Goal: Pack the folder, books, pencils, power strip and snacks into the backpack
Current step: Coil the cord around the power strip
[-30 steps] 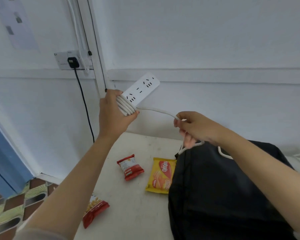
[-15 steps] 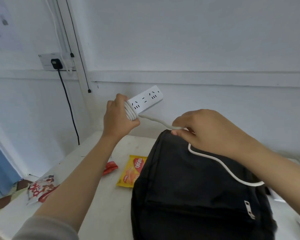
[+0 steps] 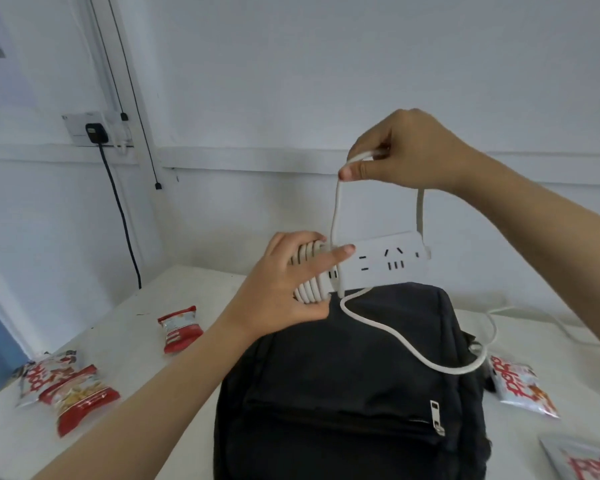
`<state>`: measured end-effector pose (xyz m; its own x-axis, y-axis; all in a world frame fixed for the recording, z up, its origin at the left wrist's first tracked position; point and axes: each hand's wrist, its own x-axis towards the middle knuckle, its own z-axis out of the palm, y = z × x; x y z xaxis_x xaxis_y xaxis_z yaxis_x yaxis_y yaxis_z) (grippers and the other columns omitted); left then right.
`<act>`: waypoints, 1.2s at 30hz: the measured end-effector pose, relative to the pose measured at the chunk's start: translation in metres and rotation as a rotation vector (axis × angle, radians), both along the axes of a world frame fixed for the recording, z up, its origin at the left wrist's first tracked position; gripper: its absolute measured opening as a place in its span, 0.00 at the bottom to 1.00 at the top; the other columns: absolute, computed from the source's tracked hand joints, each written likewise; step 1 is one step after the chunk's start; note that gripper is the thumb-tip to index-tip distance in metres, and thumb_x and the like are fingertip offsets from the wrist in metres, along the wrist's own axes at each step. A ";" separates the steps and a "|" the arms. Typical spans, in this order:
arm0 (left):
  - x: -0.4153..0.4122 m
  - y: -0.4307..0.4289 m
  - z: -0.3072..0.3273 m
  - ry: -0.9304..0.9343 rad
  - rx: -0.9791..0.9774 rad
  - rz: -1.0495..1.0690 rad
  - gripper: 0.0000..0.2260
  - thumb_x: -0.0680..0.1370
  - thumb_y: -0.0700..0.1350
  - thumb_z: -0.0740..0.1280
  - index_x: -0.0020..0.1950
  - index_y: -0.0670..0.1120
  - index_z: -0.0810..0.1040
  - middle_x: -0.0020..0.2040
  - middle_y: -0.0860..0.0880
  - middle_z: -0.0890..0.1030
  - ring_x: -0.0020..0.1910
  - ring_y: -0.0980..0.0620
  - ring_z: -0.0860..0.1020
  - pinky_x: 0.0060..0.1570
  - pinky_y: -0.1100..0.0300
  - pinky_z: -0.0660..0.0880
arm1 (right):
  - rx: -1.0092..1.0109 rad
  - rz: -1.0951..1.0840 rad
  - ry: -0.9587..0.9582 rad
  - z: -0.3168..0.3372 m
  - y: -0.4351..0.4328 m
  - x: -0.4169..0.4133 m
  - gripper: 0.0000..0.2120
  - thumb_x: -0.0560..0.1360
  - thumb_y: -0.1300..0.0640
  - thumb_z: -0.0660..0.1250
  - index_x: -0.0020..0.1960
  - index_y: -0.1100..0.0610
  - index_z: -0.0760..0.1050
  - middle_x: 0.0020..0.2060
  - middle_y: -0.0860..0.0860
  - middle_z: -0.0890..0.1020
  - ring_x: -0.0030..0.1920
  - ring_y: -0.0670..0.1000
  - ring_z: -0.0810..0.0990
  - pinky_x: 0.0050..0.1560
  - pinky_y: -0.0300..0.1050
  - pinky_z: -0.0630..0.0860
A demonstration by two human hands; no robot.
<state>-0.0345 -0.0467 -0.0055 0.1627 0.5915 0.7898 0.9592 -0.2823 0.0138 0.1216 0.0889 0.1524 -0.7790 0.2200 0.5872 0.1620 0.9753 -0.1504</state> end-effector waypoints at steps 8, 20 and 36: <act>0.012 -0.002 0.021 -0.330 0.220 0.006 0.31 0.64 0.47 0.76 0.64 0.51 0.66 0.58 0.56 0.70 0.58 0.51 0.71 0.53 0.56 0.74 | -0.597 0.097 -0.018 -0.056 0.031 0.003 0.05 0.66 0.62 0.66 0.34 0.59 0.79 0.23 0.57 0.77 0.29 0.53 0.75 0.37 0.42 0.72; 0.000 0.016 0.021 -0.641 0.230 0.242 0.33 0.61 0.55 0.78 0.61 0.54 0.65 0.56 0.56 0.72 0.55 0.54 0.72 0.46 0.56 0.77 | -0.920 -0.045 -0.100 -0.127 0.005 0.006 0.09 0.80 0.60 0.54 0.50 0.58 0.73 0.31 0.52 0.70 0.21 0.47 0.68 0.22 0.38 0.65; -0.012 0.048 0.016 -0.453 0.024 0.482 0.29 0.63 0.49 0.77 0.59 0.49 0.68 0.55 0.52 0.74 0.54 0.48 0.69 0.38 0.58 0.65 | 0.157 -0.166 -0.205 -0.119 -0.026 0.061 0.09 0.80 0.52 0.54 0.52 0.54 0.71 0.40 0.49 0.75 0.39 0.55 0.75 0.37 0.46 0.69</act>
<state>-0.0465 0.0011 0.0110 -0.4674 0.4960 0.7318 0.8789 0.1718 0.4449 0.1824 0.0633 0.0334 -0.8458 0.2732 0.4583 0.3323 0.9417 0.0520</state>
